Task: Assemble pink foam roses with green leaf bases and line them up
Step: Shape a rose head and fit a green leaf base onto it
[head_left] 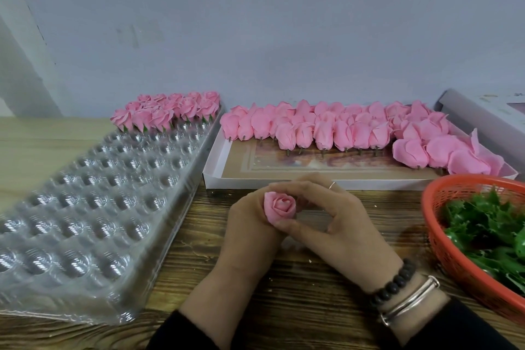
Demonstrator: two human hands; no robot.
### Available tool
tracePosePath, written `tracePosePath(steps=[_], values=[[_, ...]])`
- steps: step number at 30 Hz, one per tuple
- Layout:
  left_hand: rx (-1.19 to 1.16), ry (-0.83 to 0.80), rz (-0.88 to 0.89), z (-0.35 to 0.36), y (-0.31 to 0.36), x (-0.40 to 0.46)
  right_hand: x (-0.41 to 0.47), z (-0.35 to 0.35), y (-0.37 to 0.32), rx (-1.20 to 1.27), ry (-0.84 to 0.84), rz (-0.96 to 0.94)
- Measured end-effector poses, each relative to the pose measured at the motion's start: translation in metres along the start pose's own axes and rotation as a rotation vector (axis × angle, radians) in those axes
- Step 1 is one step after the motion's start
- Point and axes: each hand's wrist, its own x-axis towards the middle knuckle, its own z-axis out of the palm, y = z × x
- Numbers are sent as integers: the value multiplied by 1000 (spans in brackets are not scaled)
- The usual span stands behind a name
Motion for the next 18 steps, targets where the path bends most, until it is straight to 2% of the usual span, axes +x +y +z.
tracePosePath(steps=[11,18], values=[[74,25,-65,0,-9,1,2,0,1,-5,-47,26],[-95,24,-75,6,-9,-1,4,0,5,84,-23,117]])
